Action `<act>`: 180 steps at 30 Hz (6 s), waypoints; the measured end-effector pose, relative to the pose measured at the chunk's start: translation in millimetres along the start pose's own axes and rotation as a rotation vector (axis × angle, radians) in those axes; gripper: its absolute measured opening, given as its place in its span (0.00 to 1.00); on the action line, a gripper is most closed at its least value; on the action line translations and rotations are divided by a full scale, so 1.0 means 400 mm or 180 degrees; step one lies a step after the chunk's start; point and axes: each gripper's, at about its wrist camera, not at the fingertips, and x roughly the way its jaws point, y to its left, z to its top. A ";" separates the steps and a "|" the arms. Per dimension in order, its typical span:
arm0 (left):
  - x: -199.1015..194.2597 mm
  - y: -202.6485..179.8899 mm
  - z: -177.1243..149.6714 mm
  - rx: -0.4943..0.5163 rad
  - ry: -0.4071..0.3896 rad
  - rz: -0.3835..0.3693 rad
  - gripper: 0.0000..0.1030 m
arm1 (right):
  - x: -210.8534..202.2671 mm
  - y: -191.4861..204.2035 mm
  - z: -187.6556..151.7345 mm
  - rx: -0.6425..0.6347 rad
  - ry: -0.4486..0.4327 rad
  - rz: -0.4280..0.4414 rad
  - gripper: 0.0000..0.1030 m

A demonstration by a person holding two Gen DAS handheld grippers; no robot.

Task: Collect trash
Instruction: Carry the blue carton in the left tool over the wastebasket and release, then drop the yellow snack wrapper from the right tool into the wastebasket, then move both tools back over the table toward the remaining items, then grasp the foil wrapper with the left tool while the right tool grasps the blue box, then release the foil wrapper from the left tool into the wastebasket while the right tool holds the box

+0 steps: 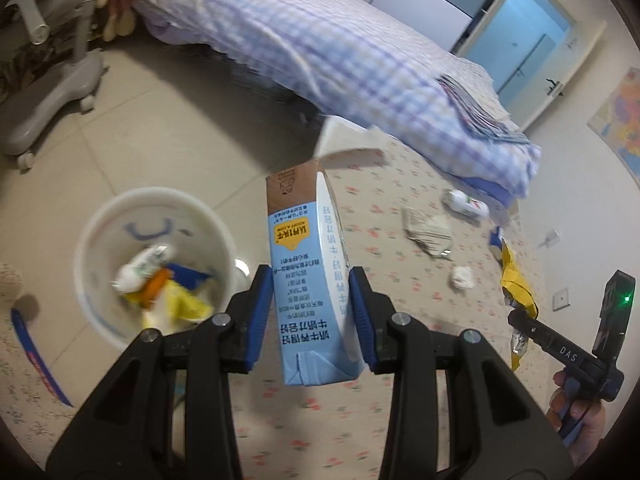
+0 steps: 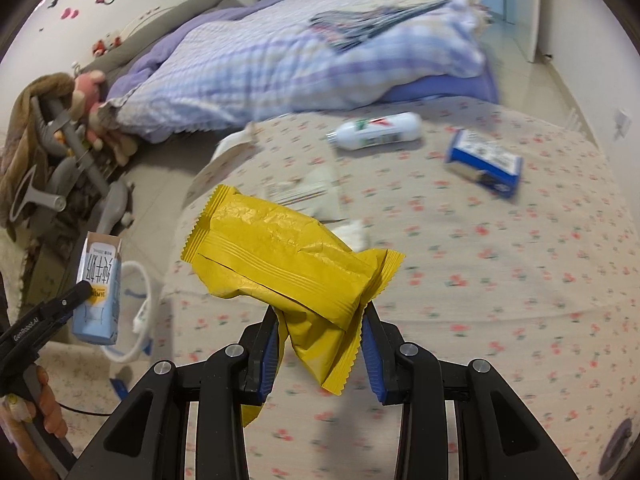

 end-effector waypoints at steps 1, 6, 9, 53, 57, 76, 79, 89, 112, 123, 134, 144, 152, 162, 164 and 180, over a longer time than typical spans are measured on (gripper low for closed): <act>-0.005 0.019 0.001 -0.0029 0.0001 0.0030 0.39 | 0.009 0.019 -0.001 -0.0019 0.0019 0.0030 0.36; -0.021 0.100 0.005 -0.0172 0.0001 0.0161 0.40 | 0.053 0.118 -0.010 -0.0161 0.0112 0.0133 0.36; -0.027 0.150 0.007 -0.0227 -0.0012 0.0320 0.40 | 0.082 0.184 -0.021 -0.0272 0.0179 0.0193 0.36; -0.104 0.537 -0.054 -0.0323 0.0258 0.1406 0.88 | 0.305 0.670 -0.085 -0.0897 0.0448 0.0787 0.63; -0.112 0.562 -0.060 -0.0368 0.0288 0.1417 0.88 | 0.306 0.676 -0.076 -0.0848 0.0446 0.0842 0.70; -0.104 0.478 -0.044 -0.0298 0.0240 0.1193 0.89 | 0.217 0.556 -0.062 -0.0789 0.0315 0.0680 0.72; -0.092 0.433 -0.039 -0.0230 0.0239 0.1124 0.89 | 0.194 0.503 -0.052 -0.0732 0.0269 0.0595 0.73; -0.040 0.259 -0.025 0.0016 0.0248 0.0903 0.89 | 0.117 0.312 -0.019 -0.0470 0.0130 0.0335 0.75; 0.188 -0.206 -0.071 0.0715 0.0317 0.0444 0.98 | 0.006 -0.215 -0.011 0.0464 -0.0025 -0.0371 0.88; 0.322 -0.377 -0.044 0.0721 0.0247 0.0242 0.98 | 0.007 -0.381 -0.030 0.0708 -0.0053 -0.0593 0.99; 0.470 -0.465 0.016 0.0591 0.0489 0.0218 0.97 | 0.070 -0.458 0.151 0.0946 -0.0547 -0.0502 1.00; 0.539 -0.500 0.000 0.0887 0.0444 0.0433 0.98 | 0.213 -0.462 0.250 0.1004 -0.0672 -0.0723 1.00; 0.506 -0.491 -0.034 0.1033 0.0254 0.0351 0.76 | 0.288 -0.451 0.281 0.0953 -0.0593 -0.0842 1.00; 0.465 -0.465 -0.019 0.0838 0.0280 -0.0043 0.01 | 0.258 -0.493 0.259 0.1267 -0.0432 -0.0656 0.93; 0.450 -0.464 -0.016 0.0811 0.0276 -0.0115 0.01 | 0.232 -0.489 0.248 0.1238 -0.0441 -0.0662 0.93; 0.177 -0.400 -0.059 0.0789 0.0120 -0.0389 0.00 | -0.039 -0.368 0.096 0.1064 -0.0502 -0.0514 0.93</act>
